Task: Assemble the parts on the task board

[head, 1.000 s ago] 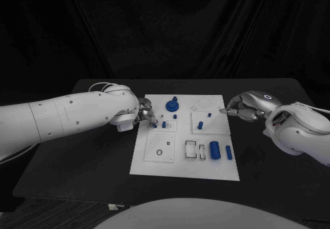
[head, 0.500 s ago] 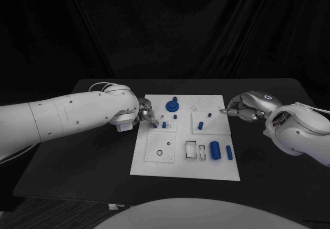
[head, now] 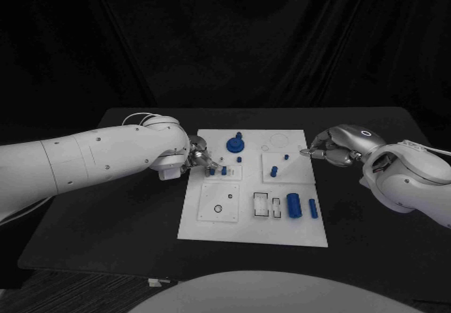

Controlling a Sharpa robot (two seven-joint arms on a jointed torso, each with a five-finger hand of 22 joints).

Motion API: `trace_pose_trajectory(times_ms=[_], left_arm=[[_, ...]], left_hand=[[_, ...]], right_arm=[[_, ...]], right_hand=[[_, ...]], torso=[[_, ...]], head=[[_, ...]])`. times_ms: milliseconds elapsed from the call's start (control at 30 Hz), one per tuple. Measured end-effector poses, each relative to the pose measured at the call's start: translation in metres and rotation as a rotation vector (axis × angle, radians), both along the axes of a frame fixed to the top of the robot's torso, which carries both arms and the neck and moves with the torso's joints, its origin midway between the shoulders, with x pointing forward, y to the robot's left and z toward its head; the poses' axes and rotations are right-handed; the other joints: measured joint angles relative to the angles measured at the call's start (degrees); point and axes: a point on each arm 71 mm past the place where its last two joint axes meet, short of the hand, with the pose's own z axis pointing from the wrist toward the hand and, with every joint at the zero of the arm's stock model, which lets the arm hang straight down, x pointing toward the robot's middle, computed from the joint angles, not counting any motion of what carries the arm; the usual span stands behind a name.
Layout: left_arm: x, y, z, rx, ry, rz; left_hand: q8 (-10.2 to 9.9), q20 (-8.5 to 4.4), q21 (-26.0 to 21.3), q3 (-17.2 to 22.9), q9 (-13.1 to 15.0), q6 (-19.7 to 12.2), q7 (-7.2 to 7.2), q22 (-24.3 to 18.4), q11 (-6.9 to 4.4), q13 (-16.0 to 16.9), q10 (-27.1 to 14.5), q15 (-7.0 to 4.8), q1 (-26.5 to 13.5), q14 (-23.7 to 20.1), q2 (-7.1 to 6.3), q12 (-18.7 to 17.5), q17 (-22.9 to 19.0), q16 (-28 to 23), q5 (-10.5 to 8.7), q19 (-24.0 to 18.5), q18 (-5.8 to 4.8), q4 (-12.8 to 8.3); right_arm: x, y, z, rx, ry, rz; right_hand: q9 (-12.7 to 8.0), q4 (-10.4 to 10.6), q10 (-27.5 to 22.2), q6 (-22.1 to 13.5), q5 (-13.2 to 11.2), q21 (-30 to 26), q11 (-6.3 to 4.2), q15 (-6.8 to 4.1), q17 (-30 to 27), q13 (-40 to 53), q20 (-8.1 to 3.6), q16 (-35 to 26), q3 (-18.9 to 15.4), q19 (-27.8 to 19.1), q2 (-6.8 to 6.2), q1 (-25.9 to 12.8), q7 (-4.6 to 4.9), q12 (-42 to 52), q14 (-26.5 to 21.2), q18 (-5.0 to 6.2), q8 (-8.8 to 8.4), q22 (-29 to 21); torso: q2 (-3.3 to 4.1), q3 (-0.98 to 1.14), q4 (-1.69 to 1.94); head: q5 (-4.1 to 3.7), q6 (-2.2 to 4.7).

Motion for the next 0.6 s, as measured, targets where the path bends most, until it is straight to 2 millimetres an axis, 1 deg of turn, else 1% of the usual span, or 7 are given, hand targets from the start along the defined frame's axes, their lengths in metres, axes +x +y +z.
trace_pose_trajectory(times_ms=[67,200,300,467,533,567,600], left_arm=[[0.000,0.000,0.000,0.002,0.003,-0.001],[0.000,0.000,0.000,0.004,0.007,-0.002],[0.000,0.001,0.000,0.005,0.007,-0.001],[0.000,0.006,0.001,-0.003,-0.002,0.011],[0.000,0.010,0.001,-0.014,-0.017,0.023],[0.000,0.012,0.001,-0.021,-0.026,0.030],[0.000,0.015,0.001,-0.033,-0.042,0.041]], left_hand=[[-0.28,0.20,-0.10,-0.94,0.01,-0.49,0.07,0.00,0.39,0.00,-0.01,0.00,-0.23,0.00,0.23,0.00,0.00,0.00,-0.09,-0.20,0.00,0.62],[-0.63,0.20,-0.47,-2.40,0.01,-0.70,0.08,0.00,0.39,0.00,-0.01,0.40,-0.75,-0.01,0.75,-0.22,0.00,0.00,-0.08,-0.20,0.00,2.08],[-0.56,0.41,-0.47,-3.76,0.02,-0.82,-0.05,-0.01,0.39,0.00,-0.01,0.40,-0.99,-0.01,0.50,-0.22,-0.01,0.00,-0.09,-0.41,-0.01,2.93],[1.45,0.41,-0.47,-6.60,0.00,-1.95,0.47,-0.01,0.39,0.00,-0.01,0.40,-1.80,-0.01,0.44,-0.22,-0.01,0.00,-0.08,-0.41,-0.01,3.64],[2.08,0.43,-0.47,-7.32,-0.82,-2.33,0.68,-0.01,0.39,0.00,-0.01,0.40,-1.80,-0.01,0.44,-0.22,-0.01,0.00,0.03,-0.38,-0.02,3.67],[2.53,0.63,-0.47,-7.84,-1.03,-2.80,0.67,-0.01,0.39,0.00,-0.01,0.40,-1.98,-0.01,0.62,-0.22,-0.01,0.19,0.37,-0.18,-0.01,3.68],[3.59,0.50,-0.19,-8.79,-0.95,-3.59,0.47,-0.01,0.39,0.00,-0.01,0.40,-2.09,-0.01,0.74,-0.01,-0.01,0.62,1.29,-0.06,-0.02,3.70]], right_arm=[[0.000,0.000,0.000,0.000,0.001,0.000],[0.000,0.000,-0.001,0.000,0.002,0.000],[-0.001,0.000,-0.001,0.000,0.003,0.000],[-0.001,0.000,-0.002,0.000,0.004,0.000],[-0.001,-0.001,-0.002,-0.001,0.004,-0.001],[-0.001,-0.001,-0.002,-0.001,0.004,-0.002],[-0.001,-0.001,-0.002,-0.001,0.004,-0.003]], right_hand=[[0.00,0.00,0.00,0.00,0.00,0.00,0.00,0.00,0.00,0.00,0.00,0.00,0.00,0.00,0.00,0.00,0.00,0.00,0.00,0.00,0.00,0.00],[0.00,0.00,0.00,0.00,0.00,0.00,0.00,0.00,0.00,0.01,0.00,0.00,0.00,0.00,0.00,0.00,0.00,0.00,0.00,0.00,0.00,0.00],[0.00,0.00,0.00,0.00,0.00,0.00,0.00,0.00,0.00,-0.01,0.00,0.00,0.00,0.00,0.00,0.00,0.00,0.00,0.00,0.00,0.00,-0.01],[0.00,0.00,0.00,0.00,0.00,0.00,0.00,0.00,0.00,-0.04,0.00,0.00,0.00,0.00,0.00,0.00,0.00,0.00,0.00,0.00,0.00,-0.01],[-0.05,0.00,0.00,0.00,0.00,0.00,0.00,0.00,0.00,-0.04,0.00,0.00,0.00,0.00,0.00,0.00,0.00,0.00,0.00,-0.01,0.00,-0.01],[-0.05,0.00,0.00,0.00,0.00,0.00,0.00,0.00,0.00,-0.04,0.00,0.00,0.00,0.00,0.00,0.00,0.00,0.00,0.00,0.00,0.00,-0.01],[-0.05,0.00,0.00,0.00,0.00,0.00,0.00,0.00,0.00,-0.04,0.00,0.00,0.00,0.00,0.00,0.00,0.00,0.01,0.00,0.00,0.00,-0.01]], torso=[[0.00,0.00,0.00],[-0.02,0.01,-0.01],[-0.02,0.01,-0.01],[-0.02,0.01,-0.02],[-0.02,0.01,-0.02],[-0.02,0.01,-0.02],[-0.02,0.01,-0.02]], head=[[0.00,0.00],[0.07,0.00],[0.08,0.00],[0.08,0.00],[0.04,0.00],[0.01,0.00],[-0.01,0.00]])
